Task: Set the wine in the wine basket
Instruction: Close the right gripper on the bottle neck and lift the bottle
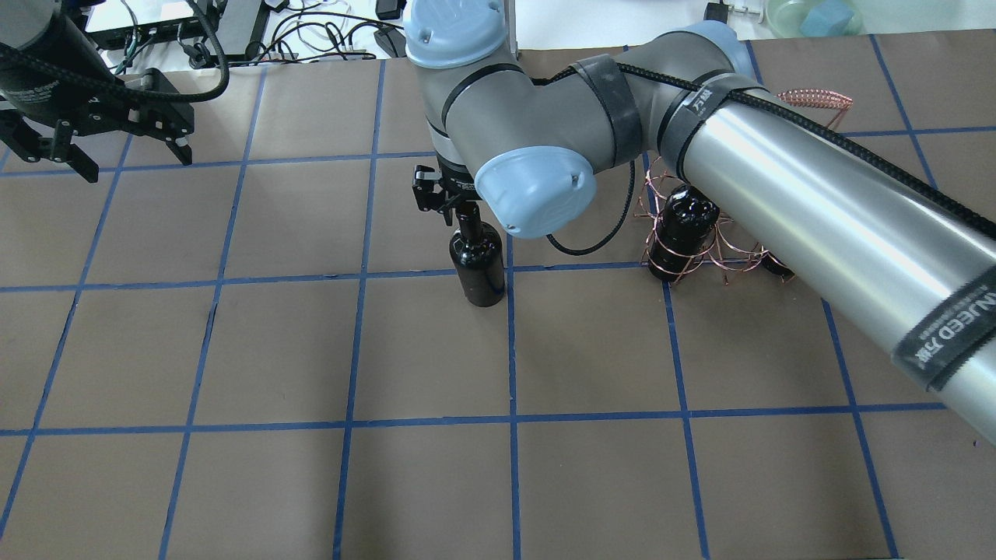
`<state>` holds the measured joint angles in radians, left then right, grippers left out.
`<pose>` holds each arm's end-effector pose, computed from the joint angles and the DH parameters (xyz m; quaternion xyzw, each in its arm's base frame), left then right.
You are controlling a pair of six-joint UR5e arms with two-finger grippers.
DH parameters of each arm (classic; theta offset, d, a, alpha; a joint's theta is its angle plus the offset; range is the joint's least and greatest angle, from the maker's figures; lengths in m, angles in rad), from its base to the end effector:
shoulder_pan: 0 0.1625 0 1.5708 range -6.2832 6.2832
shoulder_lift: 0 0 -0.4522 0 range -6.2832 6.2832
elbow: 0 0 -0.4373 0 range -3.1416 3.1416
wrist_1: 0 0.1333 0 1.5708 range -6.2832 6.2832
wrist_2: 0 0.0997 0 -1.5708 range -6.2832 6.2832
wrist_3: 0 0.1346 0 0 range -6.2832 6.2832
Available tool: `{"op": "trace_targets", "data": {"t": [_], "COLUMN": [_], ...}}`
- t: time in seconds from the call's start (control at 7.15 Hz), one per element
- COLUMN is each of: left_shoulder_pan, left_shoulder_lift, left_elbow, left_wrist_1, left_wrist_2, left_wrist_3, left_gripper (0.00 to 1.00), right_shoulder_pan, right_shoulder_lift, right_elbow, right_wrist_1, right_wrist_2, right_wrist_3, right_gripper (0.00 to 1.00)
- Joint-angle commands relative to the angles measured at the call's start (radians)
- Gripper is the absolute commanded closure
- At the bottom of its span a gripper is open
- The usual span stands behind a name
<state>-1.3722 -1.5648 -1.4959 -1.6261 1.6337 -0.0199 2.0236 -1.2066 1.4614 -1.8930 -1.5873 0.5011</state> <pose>-0.0166 -0.5504 0.5183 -0.1094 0.9934 -0.0099 0.0325 0.4210 -0.5656 0.3473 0.0244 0.9991 -0.0337 0.0081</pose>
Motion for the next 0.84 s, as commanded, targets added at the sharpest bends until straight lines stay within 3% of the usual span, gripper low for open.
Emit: {"op": "trace_targets", "data": {"t": [0.0,0.56,0.7], "left_shoulder_pan": [0.001,0.001,0.001], "left_shoulder_lift": [0.002,0.003,0.003], "left_elbow": [-0.004,-0.009,-0.009], "left_wrist_1": [-0.001,-0.005,-0.003], "left_wrist_2": [0.0,0.0,0.0], "left_wrist_3": [0.0,0.0,0.0], "left_gripper": [0.0,0.0,0.0], "right_shoulder_pan": [0.006,0.015,0.015], "right_shoulder_lift": [-0.004,0.005,0.005], "right_elbow": [-0.004,-0.004,-0.007], "right_wrist_1": [0.0,0.006,0.008], "right_wrist_2": [0.001,0.01,0.012], "right_wrist_3": [0.011,0.013,0.013], "right_gripper": [0.19,0.23,0.39]}}
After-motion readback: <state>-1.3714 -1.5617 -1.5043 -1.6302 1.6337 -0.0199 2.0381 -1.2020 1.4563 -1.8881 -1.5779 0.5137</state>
